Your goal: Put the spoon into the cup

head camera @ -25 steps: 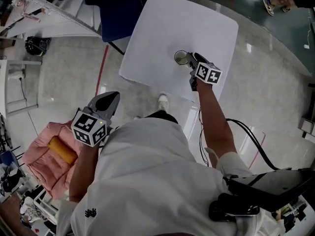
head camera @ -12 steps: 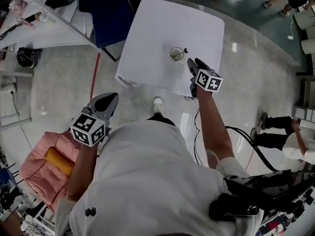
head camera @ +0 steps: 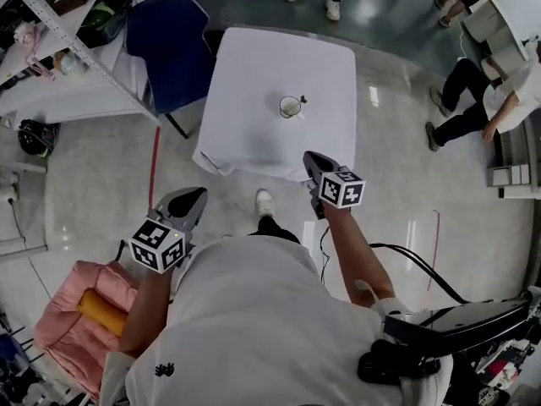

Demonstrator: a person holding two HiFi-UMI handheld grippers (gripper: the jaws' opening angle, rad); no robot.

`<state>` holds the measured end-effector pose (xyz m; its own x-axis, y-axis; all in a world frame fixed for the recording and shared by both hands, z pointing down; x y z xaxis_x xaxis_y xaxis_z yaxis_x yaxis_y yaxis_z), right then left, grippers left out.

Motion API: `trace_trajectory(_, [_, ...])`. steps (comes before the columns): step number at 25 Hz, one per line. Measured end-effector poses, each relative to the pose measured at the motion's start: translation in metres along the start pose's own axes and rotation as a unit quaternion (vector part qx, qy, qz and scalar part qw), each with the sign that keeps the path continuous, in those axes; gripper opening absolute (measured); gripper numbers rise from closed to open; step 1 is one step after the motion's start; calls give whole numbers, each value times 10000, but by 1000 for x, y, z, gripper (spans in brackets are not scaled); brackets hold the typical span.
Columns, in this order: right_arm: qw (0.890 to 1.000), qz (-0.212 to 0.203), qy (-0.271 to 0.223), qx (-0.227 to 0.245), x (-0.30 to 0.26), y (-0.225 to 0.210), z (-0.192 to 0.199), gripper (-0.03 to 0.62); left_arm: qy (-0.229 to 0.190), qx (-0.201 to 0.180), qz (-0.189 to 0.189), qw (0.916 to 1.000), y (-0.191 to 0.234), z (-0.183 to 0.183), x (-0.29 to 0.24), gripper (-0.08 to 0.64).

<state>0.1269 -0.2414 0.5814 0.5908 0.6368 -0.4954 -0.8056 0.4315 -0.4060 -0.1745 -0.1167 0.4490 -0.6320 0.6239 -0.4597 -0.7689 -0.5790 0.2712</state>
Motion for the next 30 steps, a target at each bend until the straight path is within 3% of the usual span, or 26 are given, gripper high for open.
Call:
trace_trajectory(12, [9982,-385,358,271,79,123,85,8,54,35,520,9986,-38,65,57,10])
trace_trajectory(23, [9965,-521,360,543,107,186,127,8,119,-79,788,9968,-54,99,86,10])
trace_trajectory(30, [9934,-770,430,736,104,209,135,8,116,14,684,9976,-57,116,99,10])
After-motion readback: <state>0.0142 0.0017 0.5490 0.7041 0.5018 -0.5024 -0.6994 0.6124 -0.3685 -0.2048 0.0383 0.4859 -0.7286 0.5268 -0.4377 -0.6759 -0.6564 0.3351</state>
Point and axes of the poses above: the fingertips, and each gripper's own axes: x backward along the fingers, y to its left, z out of its underside, the point moved 5 cm from there along x, backward along the fingers, and after that the axes turned 1 degree about z, right-handed, at the moved point
